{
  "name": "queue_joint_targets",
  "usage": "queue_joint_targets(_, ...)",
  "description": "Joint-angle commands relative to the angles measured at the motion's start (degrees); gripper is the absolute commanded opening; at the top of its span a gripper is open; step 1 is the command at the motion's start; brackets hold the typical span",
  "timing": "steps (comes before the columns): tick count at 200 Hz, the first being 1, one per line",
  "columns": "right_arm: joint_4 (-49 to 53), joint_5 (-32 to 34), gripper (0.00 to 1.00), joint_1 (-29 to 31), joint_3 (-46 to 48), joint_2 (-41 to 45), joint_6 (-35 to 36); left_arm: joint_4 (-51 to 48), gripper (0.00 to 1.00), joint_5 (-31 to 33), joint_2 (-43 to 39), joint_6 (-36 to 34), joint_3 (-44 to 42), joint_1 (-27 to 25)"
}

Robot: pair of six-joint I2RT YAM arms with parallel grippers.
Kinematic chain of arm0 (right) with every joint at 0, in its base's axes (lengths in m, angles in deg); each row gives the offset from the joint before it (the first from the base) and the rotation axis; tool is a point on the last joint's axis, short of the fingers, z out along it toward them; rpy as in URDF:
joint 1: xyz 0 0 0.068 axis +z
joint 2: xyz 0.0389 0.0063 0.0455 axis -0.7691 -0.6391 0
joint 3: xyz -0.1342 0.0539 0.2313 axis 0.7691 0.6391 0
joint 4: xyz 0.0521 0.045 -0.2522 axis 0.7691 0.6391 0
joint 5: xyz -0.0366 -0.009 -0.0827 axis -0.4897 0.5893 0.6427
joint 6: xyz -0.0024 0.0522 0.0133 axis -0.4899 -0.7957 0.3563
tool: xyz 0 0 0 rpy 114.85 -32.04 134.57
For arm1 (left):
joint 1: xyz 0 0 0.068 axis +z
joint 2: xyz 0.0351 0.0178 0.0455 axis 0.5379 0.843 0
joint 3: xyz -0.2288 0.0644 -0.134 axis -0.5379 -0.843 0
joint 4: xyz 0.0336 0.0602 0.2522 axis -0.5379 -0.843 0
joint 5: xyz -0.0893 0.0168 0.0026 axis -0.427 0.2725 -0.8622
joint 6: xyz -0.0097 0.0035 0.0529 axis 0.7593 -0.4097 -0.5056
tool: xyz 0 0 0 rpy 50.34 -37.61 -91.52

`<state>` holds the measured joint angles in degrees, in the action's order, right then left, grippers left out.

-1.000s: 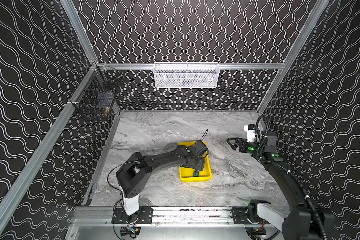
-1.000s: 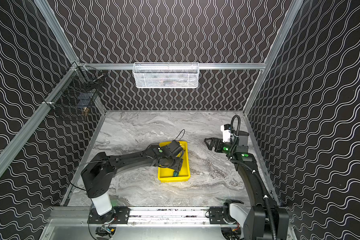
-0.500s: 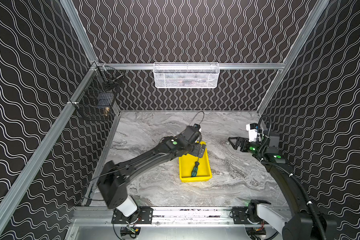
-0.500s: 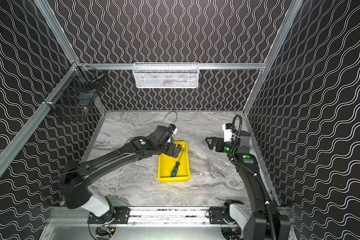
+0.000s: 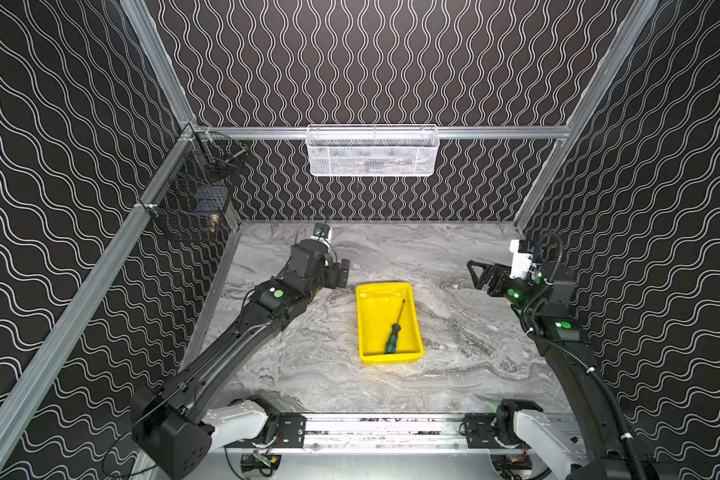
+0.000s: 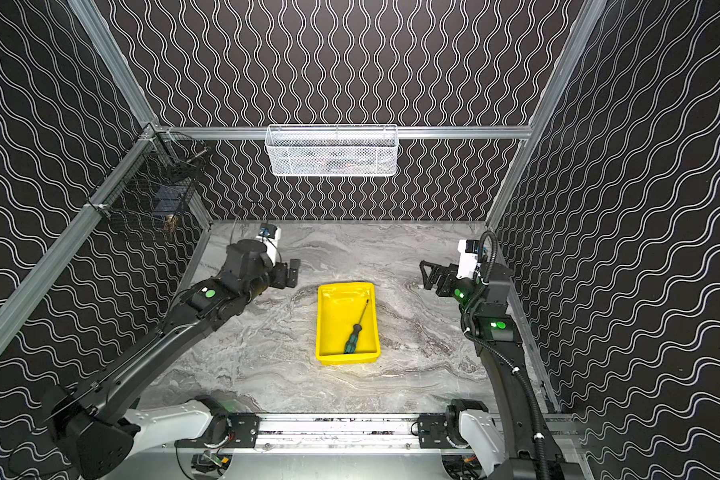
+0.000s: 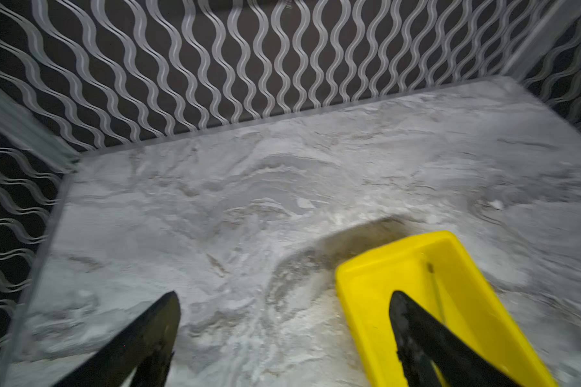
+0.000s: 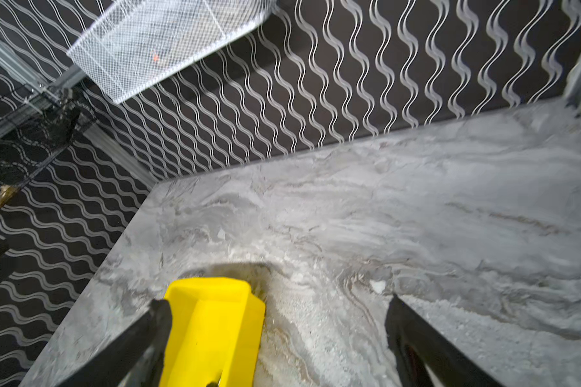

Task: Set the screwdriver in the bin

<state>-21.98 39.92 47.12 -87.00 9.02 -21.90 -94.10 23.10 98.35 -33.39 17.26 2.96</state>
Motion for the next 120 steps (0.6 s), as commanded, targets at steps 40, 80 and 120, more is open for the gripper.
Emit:
queue_joint_targets(40, -6.43, 18.95, 1.00, -0.01, 3.62, 4.42, 0.03, 20.75, 0.99, -6.40, -4.14, -9.77, -15.51, 9.67)
queue_joint_targets(80, -21.99, 20.99, 1.00, -0.01, 14.85, 4.58, 8.22, 28.59, 0.99, -9.57, -4.23, -11.51, -23.25, 16.73)
queue_joint_targets(120, -41.29, 18.61, 1.00, -0.01, 26.85, -0.34, 8.82, 42.40, 0.99, -17.63, -1.10, -8.04, -32.67, 23.92)
